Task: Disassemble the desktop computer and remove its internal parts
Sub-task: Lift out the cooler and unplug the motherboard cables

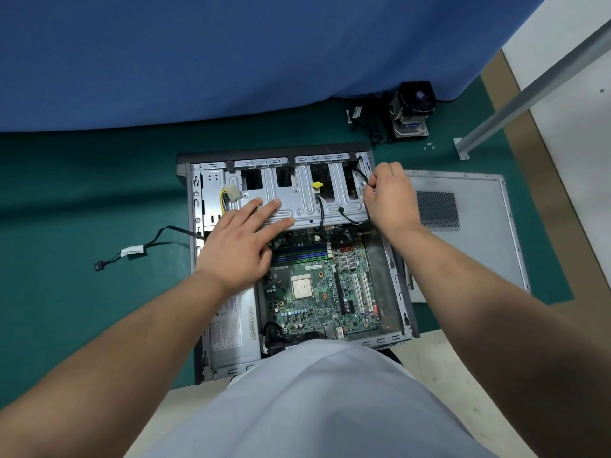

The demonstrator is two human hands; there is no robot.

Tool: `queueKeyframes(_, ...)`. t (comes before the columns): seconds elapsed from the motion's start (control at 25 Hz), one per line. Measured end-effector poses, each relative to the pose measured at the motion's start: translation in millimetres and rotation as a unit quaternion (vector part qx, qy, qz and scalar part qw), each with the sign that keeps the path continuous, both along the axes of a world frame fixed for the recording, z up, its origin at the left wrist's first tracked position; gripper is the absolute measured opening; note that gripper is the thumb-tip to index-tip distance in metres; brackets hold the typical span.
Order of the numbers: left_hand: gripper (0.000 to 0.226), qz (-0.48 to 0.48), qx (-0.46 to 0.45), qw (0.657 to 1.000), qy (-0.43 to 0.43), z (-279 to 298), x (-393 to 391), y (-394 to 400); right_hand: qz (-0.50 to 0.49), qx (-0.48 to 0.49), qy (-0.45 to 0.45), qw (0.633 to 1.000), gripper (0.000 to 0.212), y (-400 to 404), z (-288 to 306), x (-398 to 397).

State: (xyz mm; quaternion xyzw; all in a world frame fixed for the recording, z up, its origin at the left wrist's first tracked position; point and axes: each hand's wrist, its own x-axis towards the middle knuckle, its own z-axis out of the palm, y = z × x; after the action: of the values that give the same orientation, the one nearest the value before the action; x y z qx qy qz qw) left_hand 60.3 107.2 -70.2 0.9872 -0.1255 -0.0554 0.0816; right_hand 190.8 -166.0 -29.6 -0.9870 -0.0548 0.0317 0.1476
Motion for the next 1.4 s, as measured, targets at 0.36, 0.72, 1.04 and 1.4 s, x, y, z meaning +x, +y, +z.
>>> queueKeyframes(0.36,0.064,0.0,0.001,1.0,-0.004,-0.8,-0.2,-2.0,0.055,0.047,-0.01,0.997,0.038,-35.5,-20.0,-83.0)
queueKeyframes(0.72,0.058,0.023,0.012,0.999,-0.041,4.2,-8.3,-6.4,0.151,-0.207,-0.007,0.967,0.025,-25.2,-33.2,-128.5)
queueKeyframes(1.04,0.053,0.046,0.015,0.998,-0.047,-2.0,-60.6,-16.3,0.255,-0.209,-0.045,0.943,0.03,-54.4,-31.6,-123.2)
queueKeyframes(1.4,0.048,0.105,0.012,0.994,0.011,-2.7,-75.7,-26.3,0.26,-0.151,0.118,0.946,0.028,-20.3,-24.7,-140.8)
